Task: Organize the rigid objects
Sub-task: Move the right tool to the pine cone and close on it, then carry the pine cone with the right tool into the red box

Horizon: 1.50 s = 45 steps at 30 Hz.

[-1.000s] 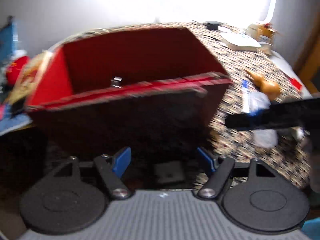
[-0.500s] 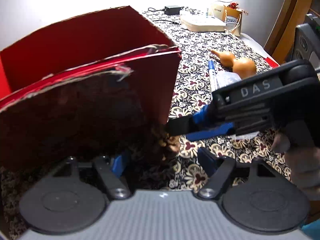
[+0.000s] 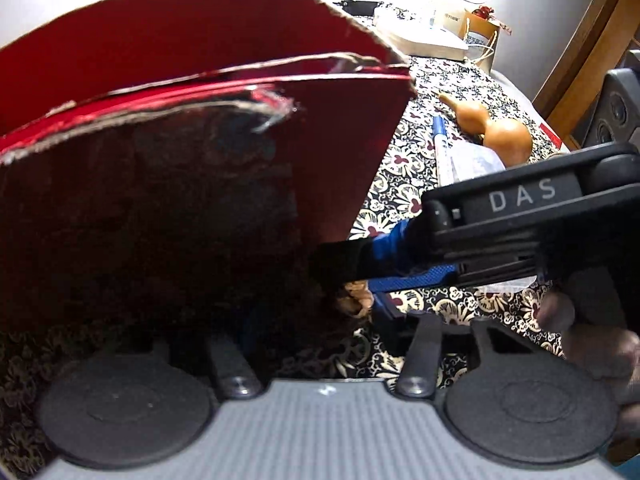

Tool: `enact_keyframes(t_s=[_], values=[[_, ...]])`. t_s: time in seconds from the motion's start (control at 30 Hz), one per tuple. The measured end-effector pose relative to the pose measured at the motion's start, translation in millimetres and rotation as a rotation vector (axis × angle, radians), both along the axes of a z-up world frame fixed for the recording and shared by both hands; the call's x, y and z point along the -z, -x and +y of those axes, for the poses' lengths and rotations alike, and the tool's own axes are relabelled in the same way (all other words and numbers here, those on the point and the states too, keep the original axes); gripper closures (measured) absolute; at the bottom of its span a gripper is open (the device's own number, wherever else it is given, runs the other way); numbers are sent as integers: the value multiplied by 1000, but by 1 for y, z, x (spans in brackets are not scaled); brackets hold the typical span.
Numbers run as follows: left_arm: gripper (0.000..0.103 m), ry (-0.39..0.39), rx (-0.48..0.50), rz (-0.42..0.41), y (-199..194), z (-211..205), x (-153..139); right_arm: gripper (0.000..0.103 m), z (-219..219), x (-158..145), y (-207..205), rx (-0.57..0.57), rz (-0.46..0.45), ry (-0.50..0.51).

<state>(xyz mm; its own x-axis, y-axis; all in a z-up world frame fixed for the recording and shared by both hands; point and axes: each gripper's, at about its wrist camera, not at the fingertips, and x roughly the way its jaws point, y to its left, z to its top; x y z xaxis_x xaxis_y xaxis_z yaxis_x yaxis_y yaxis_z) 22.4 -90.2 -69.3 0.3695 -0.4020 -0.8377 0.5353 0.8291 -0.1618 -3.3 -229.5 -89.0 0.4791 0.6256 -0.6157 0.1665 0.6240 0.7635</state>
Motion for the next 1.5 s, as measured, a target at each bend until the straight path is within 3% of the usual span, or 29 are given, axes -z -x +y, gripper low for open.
enact_keyframes(t_s=[0.27,0.43,0.8,1.0,1.17,1.5], values=[[53,13,33,7,11,3,-11,86,-12,-11,20,2,6,-25],[53,25,113,-14,25,-3,-31,86,-27,-31,43,58,-14,2],[53,137,285,-181,23,-12,-100,86,-37,-114,58,198,-220,68],[53,198,269,-274,-7,7,-138,86,-17,-141,14,178,-334,92],[53,193,229,-307,-44,30,-152,86,11,-145,-33,137,-348,126],[54,138,163,-167,-136,63,-120,86,60,-116,-120,44,-263,239]])
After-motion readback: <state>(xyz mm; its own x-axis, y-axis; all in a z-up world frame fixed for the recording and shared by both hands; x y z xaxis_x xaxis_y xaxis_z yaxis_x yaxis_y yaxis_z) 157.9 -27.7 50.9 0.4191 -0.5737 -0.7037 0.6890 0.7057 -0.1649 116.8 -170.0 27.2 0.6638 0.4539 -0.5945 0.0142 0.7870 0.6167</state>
